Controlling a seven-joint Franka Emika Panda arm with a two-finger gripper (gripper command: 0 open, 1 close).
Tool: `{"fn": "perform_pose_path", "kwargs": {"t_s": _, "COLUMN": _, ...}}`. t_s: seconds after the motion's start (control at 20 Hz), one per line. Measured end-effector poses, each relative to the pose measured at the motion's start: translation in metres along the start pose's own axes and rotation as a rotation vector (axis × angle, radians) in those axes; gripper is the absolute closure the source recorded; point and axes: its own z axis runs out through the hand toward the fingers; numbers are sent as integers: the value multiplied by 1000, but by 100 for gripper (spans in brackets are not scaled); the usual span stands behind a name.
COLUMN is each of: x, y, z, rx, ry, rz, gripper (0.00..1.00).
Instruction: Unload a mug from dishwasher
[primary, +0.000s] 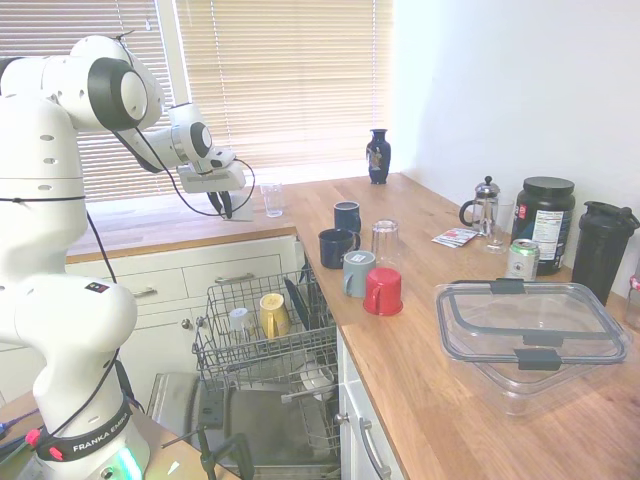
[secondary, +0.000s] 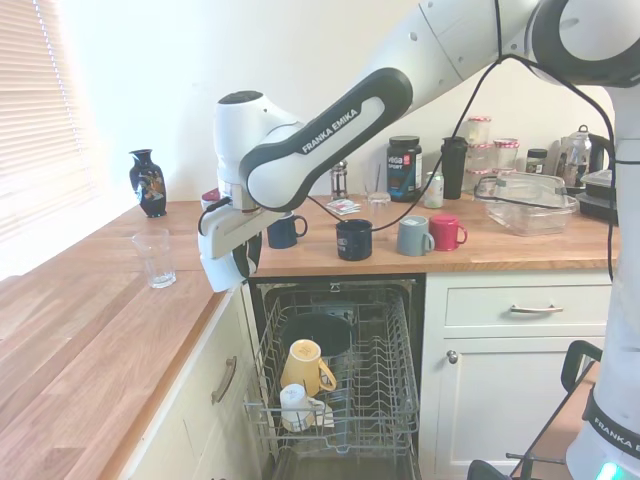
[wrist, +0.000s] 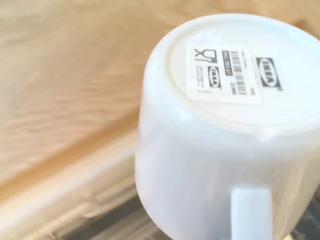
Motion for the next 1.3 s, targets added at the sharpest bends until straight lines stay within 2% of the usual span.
{"fn": "perform_pose_path", "kwargs": {"t_s": 0.4, "x": -26, "y": -56, "z": 41, "rx": 9, "ry": -26, "rz": -10, "gripper": 100}}
{"fn": "perform_pose_path", "kwargs": {"t_s": 0.85, "x": -30, "y": -80, "z": 54, "rx": 16, "ry": -11, "rz": -17, "gripper": 100}}
{"fn": "perform_pose_path", "kwargs": {"t_s": 1.3, "x": -31, "y": -100, "z": 97, "rx": -50, "ry": -19, "rz": -26, "gripper": 100}}
